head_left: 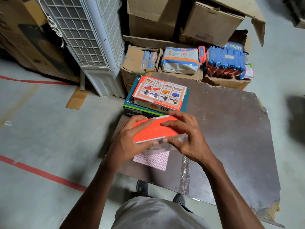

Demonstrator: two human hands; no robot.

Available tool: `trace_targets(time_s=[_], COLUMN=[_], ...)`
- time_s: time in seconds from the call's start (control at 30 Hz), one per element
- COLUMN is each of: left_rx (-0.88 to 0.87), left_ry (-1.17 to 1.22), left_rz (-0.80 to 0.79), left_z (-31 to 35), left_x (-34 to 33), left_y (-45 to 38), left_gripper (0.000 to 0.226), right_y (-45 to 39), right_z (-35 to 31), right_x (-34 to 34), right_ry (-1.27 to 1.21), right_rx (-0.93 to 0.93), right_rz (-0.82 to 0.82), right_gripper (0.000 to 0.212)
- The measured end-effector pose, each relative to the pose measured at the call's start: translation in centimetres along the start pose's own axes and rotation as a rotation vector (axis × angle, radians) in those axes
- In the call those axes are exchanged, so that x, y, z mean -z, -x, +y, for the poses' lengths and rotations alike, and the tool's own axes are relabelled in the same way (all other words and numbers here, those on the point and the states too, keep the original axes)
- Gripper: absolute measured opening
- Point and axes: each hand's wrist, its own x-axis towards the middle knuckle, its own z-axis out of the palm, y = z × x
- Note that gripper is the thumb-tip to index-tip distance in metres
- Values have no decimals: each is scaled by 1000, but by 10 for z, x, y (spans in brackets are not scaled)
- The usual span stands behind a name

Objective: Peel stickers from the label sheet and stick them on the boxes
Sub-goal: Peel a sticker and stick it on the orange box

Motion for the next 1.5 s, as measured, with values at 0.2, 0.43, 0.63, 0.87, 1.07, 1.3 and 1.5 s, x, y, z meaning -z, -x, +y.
trace_targets(time_s=[0.2, 0.43, 0.63, 0.87, 1.07, 1.3, 1.5], left_rx=[161, 343, 514, 579, 591, 596, 538], left_ry=[-27, -156, -148, -74, -46, -20, -28], left_rz=[225, 429, 518, 535, 474, 422, 427], left_z=[-22, -50, -72, -95, -105, -111, -113], left_x=[23, 36, 29, 10, -17, -32, -35], left_y=[15, 35, 49, 47, 37, 29, 16], left_gripper=[69, 66, 63, 63, 63, 65, 66], right_y=[-2, 34, 49, 15, 12, 23, 22], right_z=[9, 82, 124, 156, 165, 169, 164], right_x=[-12, -73, -133, -194, -219, -225, -217], right_ry=[-183, -200, -52, 135, 437, 516, 519], right_rx=[-240, -779, -776, -678, -660, -666, -630], right_rz=[113, 78, -135, -343, -460, -475, -439], right_gripper=[37, 6, 13, 30, 57, 64, 51])
